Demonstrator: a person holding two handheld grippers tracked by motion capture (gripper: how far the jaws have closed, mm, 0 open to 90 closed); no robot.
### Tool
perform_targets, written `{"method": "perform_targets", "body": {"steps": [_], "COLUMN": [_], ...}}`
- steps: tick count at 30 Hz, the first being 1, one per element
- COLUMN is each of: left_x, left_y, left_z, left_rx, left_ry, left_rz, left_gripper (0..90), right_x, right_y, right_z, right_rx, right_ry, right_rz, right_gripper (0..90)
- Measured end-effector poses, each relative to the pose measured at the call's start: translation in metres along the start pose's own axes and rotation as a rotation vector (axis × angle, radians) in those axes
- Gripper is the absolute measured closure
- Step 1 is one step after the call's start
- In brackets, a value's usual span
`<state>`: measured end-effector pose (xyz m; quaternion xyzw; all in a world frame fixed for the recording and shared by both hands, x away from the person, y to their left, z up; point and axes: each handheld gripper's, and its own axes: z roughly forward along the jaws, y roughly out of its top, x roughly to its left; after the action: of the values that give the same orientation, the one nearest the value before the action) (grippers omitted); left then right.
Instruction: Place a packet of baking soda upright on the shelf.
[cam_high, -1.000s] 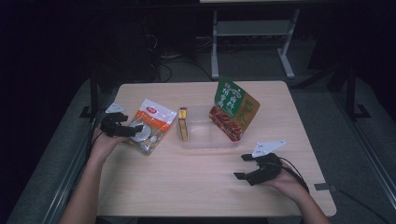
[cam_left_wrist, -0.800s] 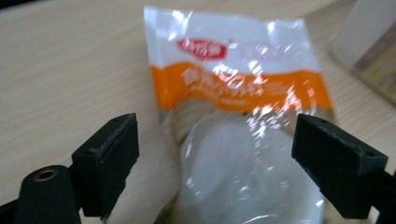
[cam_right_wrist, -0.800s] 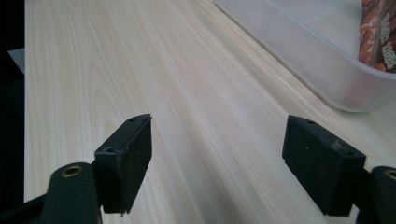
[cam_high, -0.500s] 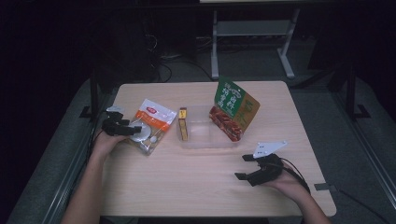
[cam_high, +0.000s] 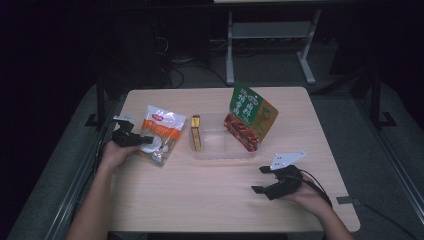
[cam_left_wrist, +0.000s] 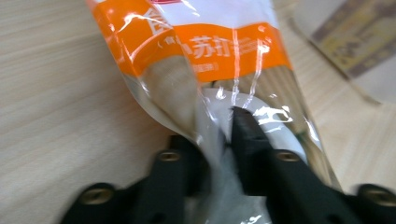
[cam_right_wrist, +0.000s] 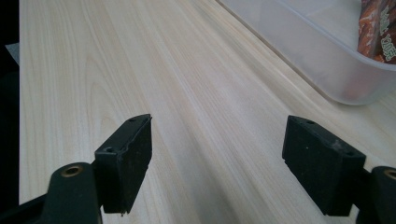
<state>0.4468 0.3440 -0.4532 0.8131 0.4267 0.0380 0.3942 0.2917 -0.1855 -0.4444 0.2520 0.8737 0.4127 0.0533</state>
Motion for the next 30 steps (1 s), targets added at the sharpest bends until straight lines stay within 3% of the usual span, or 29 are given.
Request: {"method": "perform_targets", "body": {"steps": [6, 14, 26, 30], "left_x": [-0.006, -0.021, -0.033, -0.04], "left_y": [0.002, 0.008, 0.006, 0.007], "left_z": [-0.009, -0.037, -0.075, -0.091], "left_rx": [-0.023, -0.136, -0.202, -0.222], "left_ry": [-0.009, -0.047, -0.013, -0.022], "left_rz": [0.037, 0.077, 0.119, 0.134], "left_gripper": [87.8, 88.7, 88.9, 89.0], "right_x": [0.0, -0.001, -0.001, -0.001], "right_y": [0.0, 0.0, 0.001, 0.002], "right_z": [0.0, -0.002, -0.004, -0.005], "right_rx": [0.003, -0.003, -0.018, -0.031], "right_ry": [-0.001, -0.003, -0.011, -0.006], "right_rz": [-0.006, -0.01, -0.018, -0.01], "right_gripper": [23.8, 23.8, 23.8, 24.5]}}
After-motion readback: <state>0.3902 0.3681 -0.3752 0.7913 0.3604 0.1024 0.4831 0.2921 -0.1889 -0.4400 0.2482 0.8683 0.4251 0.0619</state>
